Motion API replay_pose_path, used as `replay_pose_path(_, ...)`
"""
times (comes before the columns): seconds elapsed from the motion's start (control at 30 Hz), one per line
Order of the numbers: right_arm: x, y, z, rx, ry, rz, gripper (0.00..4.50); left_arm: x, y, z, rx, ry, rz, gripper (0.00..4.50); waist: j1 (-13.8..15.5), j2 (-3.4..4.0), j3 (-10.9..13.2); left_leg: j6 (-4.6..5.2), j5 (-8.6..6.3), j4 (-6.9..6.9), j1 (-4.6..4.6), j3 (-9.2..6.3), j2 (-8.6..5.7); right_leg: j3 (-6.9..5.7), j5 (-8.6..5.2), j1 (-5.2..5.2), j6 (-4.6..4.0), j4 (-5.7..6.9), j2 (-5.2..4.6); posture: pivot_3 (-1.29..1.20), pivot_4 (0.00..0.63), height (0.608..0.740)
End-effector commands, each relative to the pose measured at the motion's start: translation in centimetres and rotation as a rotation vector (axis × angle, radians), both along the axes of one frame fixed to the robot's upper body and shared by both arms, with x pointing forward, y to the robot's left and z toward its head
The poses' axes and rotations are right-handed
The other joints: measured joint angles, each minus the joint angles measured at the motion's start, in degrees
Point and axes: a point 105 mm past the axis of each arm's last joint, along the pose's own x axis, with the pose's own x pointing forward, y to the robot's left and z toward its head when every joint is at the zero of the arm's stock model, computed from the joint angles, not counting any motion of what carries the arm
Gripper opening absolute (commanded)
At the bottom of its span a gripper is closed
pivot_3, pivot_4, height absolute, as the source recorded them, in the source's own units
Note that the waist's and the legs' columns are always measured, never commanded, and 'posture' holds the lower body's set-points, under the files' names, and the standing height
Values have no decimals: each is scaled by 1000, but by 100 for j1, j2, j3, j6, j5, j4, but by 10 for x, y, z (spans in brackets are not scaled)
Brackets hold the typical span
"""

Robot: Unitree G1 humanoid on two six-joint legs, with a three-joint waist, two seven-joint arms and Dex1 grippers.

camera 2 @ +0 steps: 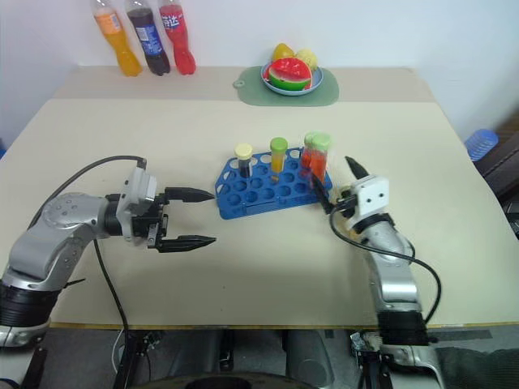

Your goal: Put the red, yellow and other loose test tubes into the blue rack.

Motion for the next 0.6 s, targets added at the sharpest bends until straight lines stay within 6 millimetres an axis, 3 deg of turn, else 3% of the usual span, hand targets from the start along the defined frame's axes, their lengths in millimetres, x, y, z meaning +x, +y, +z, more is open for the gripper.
replay_pose_path(0.03,-11,8,18,27,1,74,4248,-1,-4,3,-12,-22,-21,4500,-15,0,0,0,0,0,1,0,1,0,0,0,0,0,1,0,150,740)
replay_pose_path(0.33,-1,18,33,73,118,175,4248,-3,-7,0,-24,-19,-26,4500,4,0,0,0,0,0,0,0,0,0,0,0,-1,-1,1,0,150,740)
replay_pose_path(0.5,-6,5,33,70,156,154,4248,-4,-4,-2,-24,-20,-5,4500,26,-1,0,1,0,0,-4,0,-1,-1,0,-1,0,-4,-2,0,150,740)
replay_pose_path(0.6,-24,-8,23,46,266,150,4248,-7,-1,-3,-23,-17,8,4500,37,0,1,1,-1,0,-7,0,-3,-1,0,-1,0,-6,-6,0,150,740)
